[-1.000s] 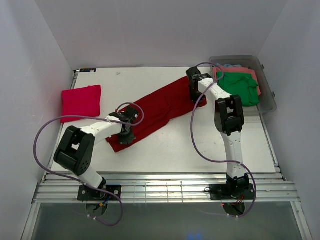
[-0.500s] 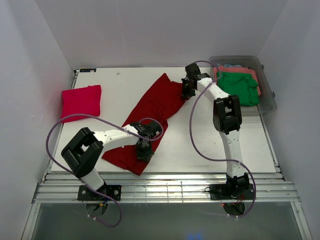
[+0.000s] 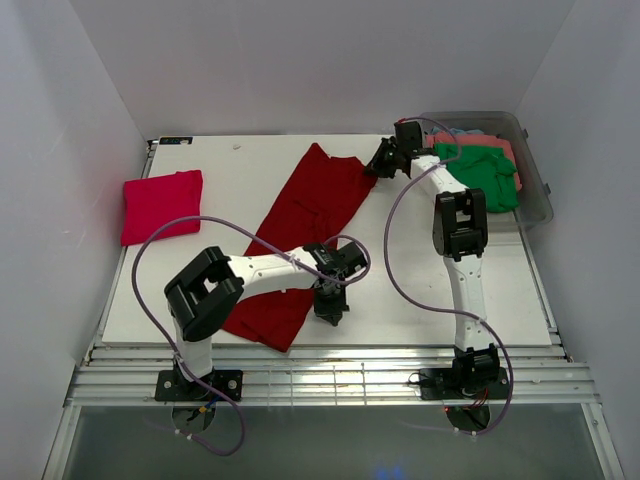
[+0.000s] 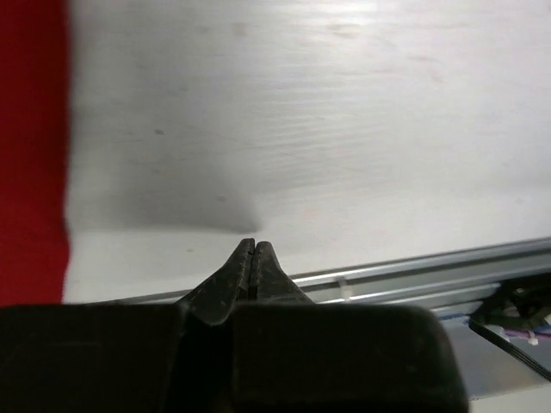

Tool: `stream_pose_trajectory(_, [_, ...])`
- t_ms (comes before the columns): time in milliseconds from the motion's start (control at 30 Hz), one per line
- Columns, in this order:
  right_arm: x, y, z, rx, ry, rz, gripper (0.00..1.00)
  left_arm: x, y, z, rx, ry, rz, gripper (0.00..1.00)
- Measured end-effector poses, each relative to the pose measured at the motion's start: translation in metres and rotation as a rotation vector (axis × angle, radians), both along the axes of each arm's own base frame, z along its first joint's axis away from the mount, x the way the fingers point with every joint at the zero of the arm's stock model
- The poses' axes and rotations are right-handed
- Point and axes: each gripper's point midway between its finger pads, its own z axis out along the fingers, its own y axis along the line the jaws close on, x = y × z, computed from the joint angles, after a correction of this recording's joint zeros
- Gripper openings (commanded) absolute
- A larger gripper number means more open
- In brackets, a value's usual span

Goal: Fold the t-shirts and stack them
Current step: Fold the tshirt

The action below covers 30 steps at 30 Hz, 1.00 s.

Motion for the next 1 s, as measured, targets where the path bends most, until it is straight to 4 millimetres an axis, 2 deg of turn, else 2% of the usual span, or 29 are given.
stream_pose_trajectory(100, [0.014,-0.003,0.010,0.071,-0.043,-0.010,0.15,0.003,-0.017,0.012,-0.031,-0.040,-0.035,0.00])
stream_pose_trajectory(233, [0.024,0.006,0.038,0.130,-0.153,0.037,0.20,0.026,-0.041,0.045,-0.078,-0.164,-0.061,0.00])
stream_pose_trajectory(367, [0.006,0.004,0.075,0.111,-0.230,0.086,0.22,0.060,-0.051,0.098,-0.119,-0.348,-0.044,0.00])
stream_pose_trajectory(467, [-0.018,0.001,0.136,0.091,-0.331,0.123,0.22,0.075,-0.037,0.137,-0.125,-0.456,0.004,0.00])
stream_pose_trajectory(533, [-0.044,-0.002,0.181,0.074,-0.404,0.147,0.22,0.076,-0.017,0.151,-0.099,-0.493,0.041,0.00])
stream_pose_trajectory(600, [-0.071,-0.006,0.217,0.041,-0.477,0.172,0.22,0.069,0.007,0.146,-0.048,-0.495,0.066,0.00])
stream_pose_trajectory(667, [-0.095,-0.005,0.238,-0.006,-0.532,0.203,0.21,0.057,0.035,0.124,0.032,-0.463,0.080,0.00])
stream_pose_trajectory(733, [-0.114,0.007,0.239,-0.057,-0.544,0.246,0.20,0.040,0.065,0.093,0.146,-0.400,0.078,0.00])
stream_pose_trajectory(800, [-0.128,0.029,0.220,-0.112,-0.510,0.301,0.17,0.024,0.091,0.065,0.250,-0.341,0.073,0.00])
stream_pose_trajectory(900, [-0.145,0.062,0.166,-0.194,-0.404,0.386,0.16,0.009,0.118,0.043,0.353,-0.288,0.070,0.00])
stream_pose_trajectory(1000, [-0.168,0.086,0.107,-0.261,-0.279,0.467,0.15,0.007,0.125,0.041,0.382,-0.288,0.082,0.00])
